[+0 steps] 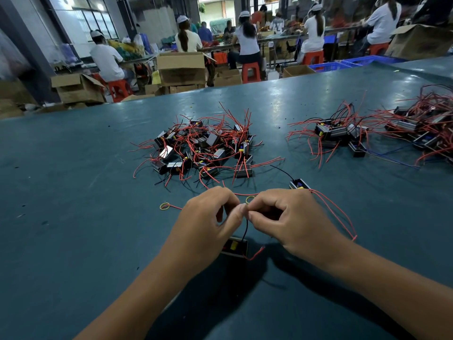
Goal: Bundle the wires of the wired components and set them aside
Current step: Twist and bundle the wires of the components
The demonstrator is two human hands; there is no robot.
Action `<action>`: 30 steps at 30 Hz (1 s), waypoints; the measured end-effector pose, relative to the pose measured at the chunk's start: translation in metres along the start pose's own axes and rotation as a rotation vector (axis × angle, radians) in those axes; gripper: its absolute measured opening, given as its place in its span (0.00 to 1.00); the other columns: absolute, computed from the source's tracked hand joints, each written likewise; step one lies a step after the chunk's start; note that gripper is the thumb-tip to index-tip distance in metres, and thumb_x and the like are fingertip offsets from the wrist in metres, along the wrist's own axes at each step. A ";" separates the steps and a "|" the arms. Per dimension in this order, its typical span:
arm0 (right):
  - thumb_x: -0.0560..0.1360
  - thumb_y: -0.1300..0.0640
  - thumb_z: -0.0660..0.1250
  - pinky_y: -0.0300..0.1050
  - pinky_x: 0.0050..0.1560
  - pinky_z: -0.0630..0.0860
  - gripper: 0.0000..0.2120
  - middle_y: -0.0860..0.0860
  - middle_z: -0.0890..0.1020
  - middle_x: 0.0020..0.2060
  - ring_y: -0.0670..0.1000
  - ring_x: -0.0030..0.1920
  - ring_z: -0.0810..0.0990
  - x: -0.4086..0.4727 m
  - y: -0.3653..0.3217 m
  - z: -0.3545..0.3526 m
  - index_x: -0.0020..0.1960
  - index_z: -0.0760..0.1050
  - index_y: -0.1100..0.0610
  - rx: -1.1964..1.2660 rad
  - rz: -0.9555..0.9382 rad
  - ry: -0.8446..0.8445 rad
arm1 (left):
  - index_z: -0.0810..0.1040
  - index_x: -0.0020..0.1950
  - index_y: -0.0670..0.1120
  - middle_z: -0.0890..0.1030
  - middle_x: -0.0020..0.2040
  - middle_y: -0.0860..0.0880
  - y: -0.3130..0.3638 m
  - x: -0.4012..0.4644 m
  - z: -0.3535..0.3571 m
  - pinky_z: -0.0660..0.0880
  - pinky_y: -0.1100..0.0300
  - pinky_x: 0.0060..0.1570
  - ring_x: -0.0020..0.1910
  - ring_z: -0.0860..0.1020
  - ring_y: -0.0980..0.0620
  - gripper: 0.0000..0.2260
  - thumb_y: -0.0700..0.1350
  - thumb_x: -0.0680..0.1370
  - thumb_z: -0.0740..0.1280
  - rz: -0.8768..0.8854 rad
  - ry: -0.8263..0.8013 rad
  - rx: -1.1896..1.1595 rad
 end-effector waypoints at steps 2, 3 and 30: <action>0.73 0.60 0.72 0.38 0.38 0.74 0.02 0.46 0.83 0.34 0.45 0.35 0.80 0.000 -0.003 0.000 0.43 0.83 0.55 -0.043 -0.043 -0.005 | 0.78 0.40 0.50 0.74 0.33 0.57 -0.002 0.000 0.001 0.65 0.67 0.34 0.34 0.72 0.57 0.08 0.50 0.78 0.67 -0.051 -0.022 -0.048; 0.73 0.61 0.73 0.38 0.37 0.74 0.02 0.46 0.82 0.34 0.46 0.35 0.79 0.000 -0.005 -0.001 0.43 0.83 0.56 -0.067 -0.066 -0.007 | 0.78 0.39 0.50 0.74 0.31 0.58 -0.003 -0.001 0.002 0.64 0.68 0.32 0.31 0.71 0.58 0.09 0.49 0.79 0.68 -0.099 -0.041 -0.093; 0.72 0.62 0.72 0.27 0.38 0.68 0.01 0.44 0.81 0.35 0.39 0.34 0.75 -0.002 -0.012 -0.003 0.43 0.83 0.57 -0.126 -0.243 -0.043 | 0.82 0.49 0.52 0.77 0.48 0.58 -0.009 0.004 -0.014 0.74 0.59 0.46 0.48 0.77 0.56 0.04 0.51 0.77 0.71 0.319 -0.093 -0.038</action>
Point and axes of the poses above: each hand's wrist, its own x-axis towards the middle knuckle, its own z-axis out of the palm, y = z × x, the point moved 4 cm from there along x, towards the middle knuckle
